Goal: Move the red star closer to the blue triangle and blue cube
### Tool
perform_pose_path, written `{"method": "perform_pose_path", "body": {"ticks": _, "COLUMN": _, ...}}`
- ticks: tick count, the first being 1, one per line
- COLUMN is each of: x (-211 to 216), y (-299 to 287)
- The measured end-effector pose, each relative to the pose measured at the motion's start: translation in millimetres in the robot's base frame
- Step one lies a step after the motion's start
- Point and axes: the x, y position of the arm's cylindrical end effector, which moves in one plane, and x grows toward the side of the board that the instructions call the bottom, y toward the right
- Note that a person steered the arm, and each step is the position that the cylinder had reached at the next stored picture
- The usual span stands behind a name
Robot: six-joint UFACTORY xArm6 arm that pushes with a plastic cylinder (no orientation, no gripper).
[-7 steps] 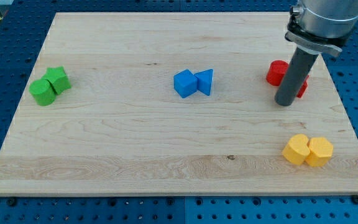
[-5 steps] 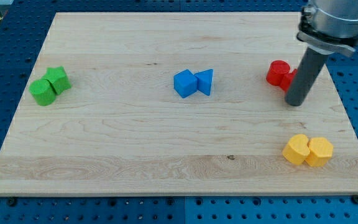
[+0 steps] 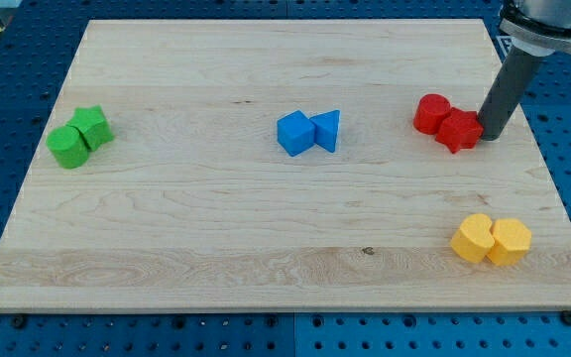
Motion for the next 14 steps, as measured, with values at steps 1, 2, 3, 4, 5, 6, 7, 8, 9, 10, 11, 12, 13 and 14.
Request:
{"method": "perform_pose_path", "body": {"ticks": 1, "x": 0.0, "y": -12.6}}
{"method": "perform_pose_path", "body": {"ticks": 2, "x": 0.0, "y": -26.2}}
{"method": "perform_pose_path", "body": {"ticks": 3, "x": 0.0, "y": -39.5}}
{"method": "perform_pose_path", "body": {"ticks": 4, "x": 0.0, "y": -51.8}}
{"method": "perform_pose_path", "body": {"ticks": 5, "x": 0.0, "y": -63.7}}
{"method": "perform_pose_path", "body": {"ticks": 6, "x": 0.0, "y": -75.4}}
{"method": "perform_pose_path", "body": {"ticks": 7, "x": 0.0, "y": -87.4}}
{"method": "perform_pose_path", "body": {"ticks": 8, "x": 0.0, "y": -101.3}}
{"method": "perform_pose_path", "body": {"ticks": 9, "x": 0.0, "y": -114.8}}
{"method": "perform_pose_path", "body": {"ticks": 10, "x": 1.5, "y": -127.2}}
{"method": "perform_pose_path", "body": {"ticks": 11, "x": 13.4, "y": -140.0}}
{"method": "perform_pose_path", "body": {"ticks": 12, "x": 31.1, "y": -154.8}}
{"method": "perform_pose_path", "body": {"ticks": 13, "x": 51.9, "y": -168.1}}
{"method": "perform_pose_path", "body": {"ticks": 14, "x": 59.9, "y": -176.4}}
